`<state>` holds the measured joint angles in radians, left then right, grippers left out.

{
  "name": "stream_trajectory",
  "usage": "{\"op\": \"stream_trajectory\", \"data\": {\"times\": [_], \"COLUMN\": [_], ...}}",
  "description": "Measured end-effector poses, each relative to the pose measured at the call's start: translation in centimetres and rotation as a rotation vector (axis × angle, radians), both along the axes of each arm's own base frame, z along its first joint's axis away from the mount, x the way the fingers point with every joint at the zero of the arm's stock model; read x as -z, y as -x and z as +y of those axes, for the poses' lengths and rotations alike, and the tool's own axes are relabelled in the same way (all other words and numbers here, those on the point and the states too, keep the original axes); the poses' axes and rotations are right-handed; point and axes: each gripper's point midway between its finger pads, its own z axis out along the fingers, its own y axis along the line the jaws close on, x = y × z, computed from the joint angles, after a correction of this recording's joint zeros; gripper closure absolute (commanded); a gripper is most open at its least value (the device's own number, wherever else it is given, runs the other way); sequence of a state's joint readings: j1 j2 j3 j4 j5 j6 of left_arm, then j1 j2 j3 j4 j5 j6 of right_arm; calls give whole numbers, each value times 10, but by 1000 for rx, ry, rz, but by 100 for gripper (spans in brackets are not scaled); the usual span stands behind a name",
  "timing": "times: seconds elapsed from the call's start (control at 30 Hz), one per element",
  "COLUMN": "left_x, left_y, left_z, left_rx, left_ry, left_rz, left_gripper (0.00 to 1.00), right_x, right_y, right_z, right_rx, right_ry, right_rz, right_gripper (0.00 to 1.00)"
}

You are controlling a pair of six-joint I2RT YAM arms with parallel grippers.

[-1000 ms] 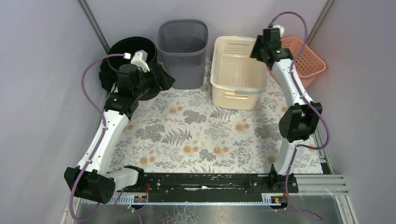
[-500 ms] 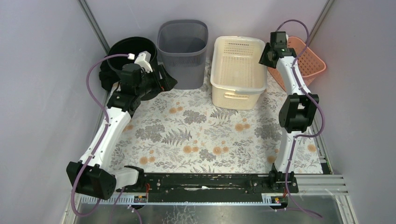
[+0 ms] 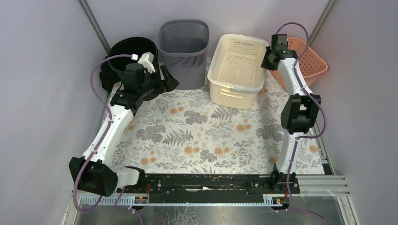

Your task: Turn the large container upside down

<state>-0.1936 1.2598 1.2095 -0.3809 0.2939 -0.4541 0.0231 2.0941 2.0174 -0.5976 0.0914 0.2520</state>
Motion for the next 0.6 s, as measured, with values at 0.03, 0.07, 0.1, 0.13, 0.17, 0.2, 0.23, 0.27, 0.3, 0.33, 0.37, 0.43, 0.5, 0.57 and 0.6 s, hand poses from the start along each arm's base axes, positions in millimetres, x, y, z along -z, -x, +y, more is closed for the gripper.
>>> {"op": "stream_trajectory", "data": {"times": [0.03,0.07,0.1,0.13,0.17,0.2,0.23,0.27,0.3,0.33,0.37,0.43,0.5,0.57,0.6], "left_x": [1,1,1,1,1,1,1,2,2,3,4,4,4,4,5], "left_y": [0,0,0,0,0,0,0,0,0,0,-1,-1,-1,-1,-1], "left_z": [0,0,0,0,0,-1,-1,-1,-2,-2,-2,-3,-3,-3,-3], "left_rx": [0,1,1,2,2,3,5,6,8,11,12,14,14,14,14], "left_ry": [0,0,-1,0,1,1,2,2,2,3,4,3,3,3,4], "left_rz": [2,3,3,3,3,3,4,6,7,9,12,13,13,13,14], "left_gripper": [0,0,0,0,0,0,0,0,0,0,0,0,0,0,0], "right_x": [-1,-1,-1,-3,-7,-15,-26,-39,-52,-64,-73,-84,-91,-102,-109], "right_y": [2,4,6,8,9,11,10,9,7,6,8,17,30,39,41], "right_z": [-1,-2,-4,-5,-7,-9,-11,-13,-14,-14,-15,-12,1,22,39], "right_rx": [2,4,7,9,15,14,15,18,20,22,26,26,3,-44,-84], "right_ry": [-4,-5,-7,-16,-22,-25,-30,-32,-40,-48,-57,-82,-122,-159,-180], "right_rz": [4,12,19,26,27,27,17,-5,-32,-59,-76,-95,-105,-126,-144], "right_gripper": [62,36,8,0,1,1,1,1,1,1,1,1,0,1,1]}}
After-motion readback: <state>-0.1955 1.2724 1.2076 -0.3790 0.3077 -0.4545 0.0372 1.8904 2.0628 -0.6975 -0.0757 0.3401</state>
